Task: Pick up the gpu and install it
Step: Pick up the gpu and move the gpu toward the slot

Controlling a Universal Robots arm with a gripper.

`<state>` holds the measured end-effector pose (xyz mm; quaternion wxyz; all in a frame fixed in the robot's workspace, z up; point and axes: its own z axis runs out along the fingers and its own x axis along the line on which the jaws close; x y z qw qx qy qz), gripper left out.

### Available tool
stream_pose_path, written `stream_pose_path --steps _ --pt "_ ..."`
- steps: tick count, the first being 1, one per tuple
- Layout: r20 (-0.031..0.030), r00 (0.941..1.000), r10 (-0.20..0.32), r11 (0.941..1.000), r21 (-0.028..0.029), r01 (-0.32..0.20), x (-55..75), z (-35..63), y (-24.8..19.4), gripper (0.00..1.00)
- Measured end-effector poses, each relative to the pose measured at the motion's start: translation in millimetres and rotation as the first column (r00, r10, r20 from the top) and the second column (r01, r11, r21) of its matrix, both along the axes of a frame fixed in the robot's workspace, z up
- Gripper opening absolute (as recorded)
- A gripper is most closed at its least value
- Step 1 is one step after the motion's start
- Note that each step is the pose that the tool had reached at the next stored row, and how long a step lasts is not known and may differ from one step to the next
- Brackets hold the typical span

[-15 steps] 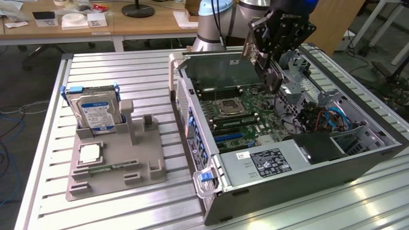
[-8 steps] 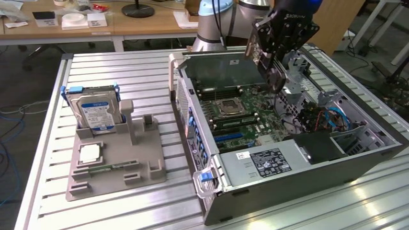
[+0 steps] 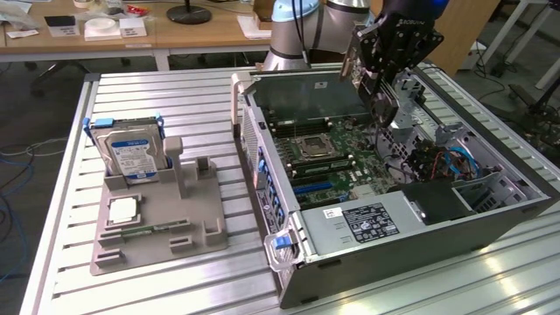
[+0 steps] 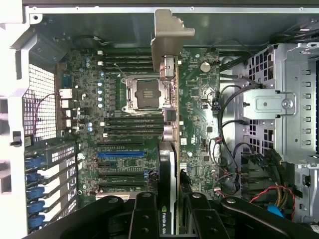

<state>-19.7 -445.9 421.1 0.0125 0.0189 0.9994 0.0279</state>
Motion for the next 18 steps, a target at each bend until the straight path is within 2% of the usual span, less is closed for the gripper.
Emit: stream_pose_path --steps 8,15,18 --pt "0.0000 1.0000 0.000 1.0000 0.0000 0.000 0.8 0.0 0.0 0.27" --pt "0.0000 1.0000 0.000 1.0000 0.0000 0.000 12.1 0.0 0.0 0.27" --pt "0.0000 1.0000 0.000 1.0000 -0.0001 0.000 12.7 0.0 0.0 0.27"
